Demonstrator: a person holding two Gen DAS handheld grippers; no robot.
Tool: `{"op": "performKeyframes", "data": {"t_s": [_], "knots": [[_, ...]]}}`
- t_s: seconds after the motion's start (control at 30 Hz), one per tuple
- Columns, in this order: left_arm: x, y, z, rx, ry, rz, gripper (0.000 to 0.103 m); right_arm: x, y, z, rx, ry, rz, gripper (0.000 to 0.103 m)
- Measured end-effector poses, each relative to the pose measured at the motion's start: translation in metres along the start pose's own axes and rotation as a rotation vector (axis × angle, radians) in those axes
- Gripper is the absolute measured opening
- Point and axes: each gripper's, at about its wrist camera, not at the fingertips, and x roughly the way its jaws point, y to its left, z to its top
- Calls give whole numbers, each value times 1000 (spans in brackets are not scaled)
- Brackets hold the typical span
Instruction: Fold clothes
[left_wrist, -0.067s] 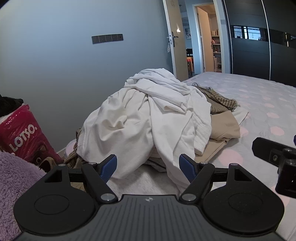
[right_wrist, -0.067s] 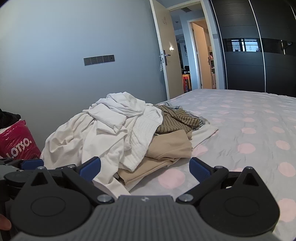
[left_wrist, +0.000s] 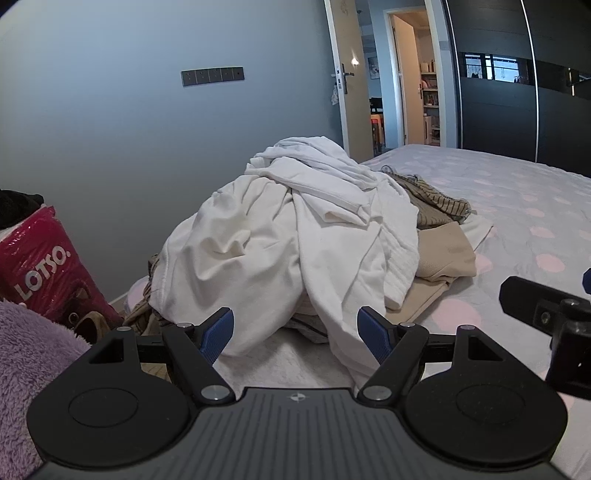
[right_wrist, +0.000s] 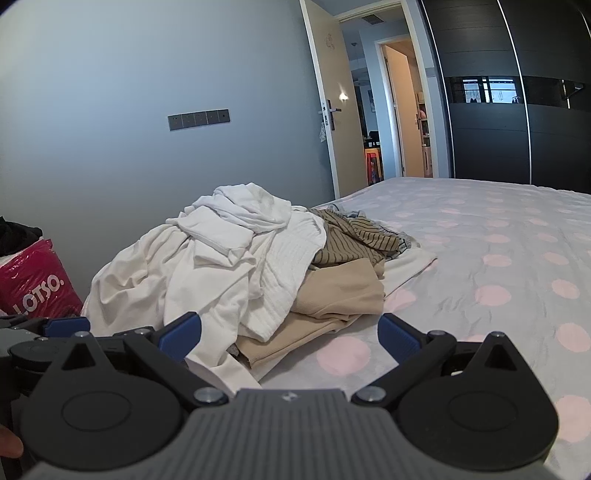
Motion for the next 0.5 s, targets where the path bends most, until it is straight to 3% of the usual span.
{"op": "performKeyframes", "data": {"t_s": [0.17,0.27,0.5], "knots": [[-5,-13,0,31,4,18,73,-1,4,1,-2,1,0,102],[1,-1,-1,-5,14,-20,73,0,6,0,-1,2,0,102],[3,0,-2,-1,29,-15,73,4,4,-4,-6,5,9,102]]}}
